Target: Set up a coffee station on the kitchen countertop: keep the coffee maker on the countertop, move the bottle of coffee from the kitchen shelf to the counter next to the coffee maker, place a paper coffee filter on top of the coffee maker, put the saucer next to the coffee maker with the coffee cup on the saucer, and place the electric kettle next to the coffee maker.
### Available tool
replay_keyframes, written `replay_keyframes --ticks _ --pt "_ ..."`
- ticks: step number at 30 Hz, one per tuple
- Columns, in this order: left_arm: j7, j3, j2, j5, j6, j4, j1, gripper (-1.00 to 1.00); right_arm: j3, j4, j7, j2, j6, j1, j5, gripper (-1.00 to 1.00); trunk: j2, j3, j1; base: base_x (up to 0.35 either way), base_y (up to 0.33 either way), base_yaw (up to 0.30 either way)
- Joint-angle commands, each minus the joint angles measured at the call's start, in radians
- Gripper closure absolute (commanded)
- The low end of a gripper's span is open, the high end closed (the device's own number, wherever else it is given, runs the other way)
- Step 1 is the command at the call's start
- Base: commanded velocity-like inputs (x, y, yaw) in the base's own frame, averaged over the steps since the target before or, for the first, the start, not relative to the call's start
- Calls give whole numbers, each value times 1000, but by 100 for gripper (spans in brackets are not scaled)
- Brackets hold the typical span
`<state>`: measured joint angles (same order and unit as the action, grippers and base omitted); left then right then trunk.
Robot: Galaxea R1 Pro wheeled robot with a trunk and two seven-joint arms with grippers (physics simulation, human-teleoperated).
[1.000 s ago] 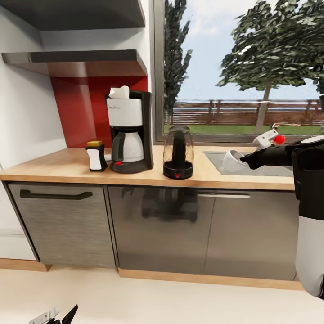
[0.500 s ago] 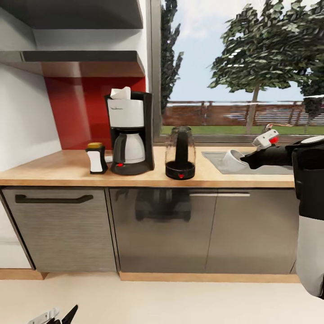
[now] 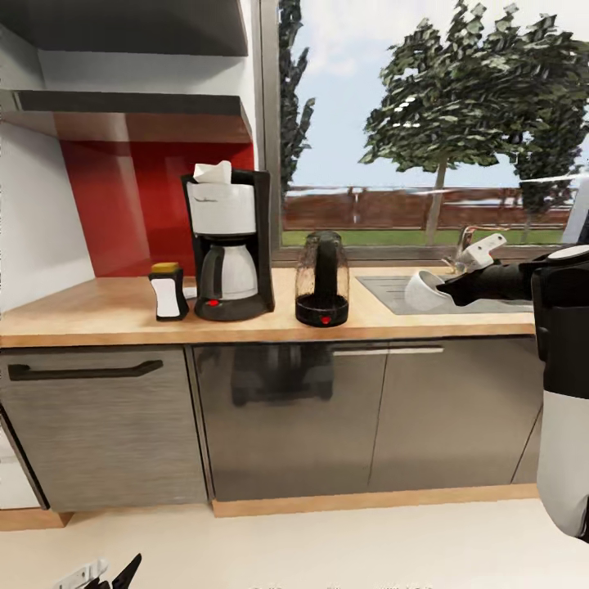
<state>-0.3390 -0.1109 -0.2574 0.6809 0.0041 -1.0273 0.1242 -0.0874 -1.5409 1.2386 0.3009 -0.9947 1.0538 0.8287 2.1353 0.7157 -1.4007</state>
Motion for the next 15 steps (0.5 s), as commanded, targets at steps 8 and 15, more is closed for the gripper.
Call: replay_keyframes --ticks 8,15 --pt "-3 1 -2 8 0 0 0 -100 0 -1 12 -1 -7 3 9 100 0 0 0 -109 220 -38" --pt "-3 0 -2 8 0 0 0 -100 0 -1 12 -13 -7 15 9 100 0 -6 0 -20 33 -204"
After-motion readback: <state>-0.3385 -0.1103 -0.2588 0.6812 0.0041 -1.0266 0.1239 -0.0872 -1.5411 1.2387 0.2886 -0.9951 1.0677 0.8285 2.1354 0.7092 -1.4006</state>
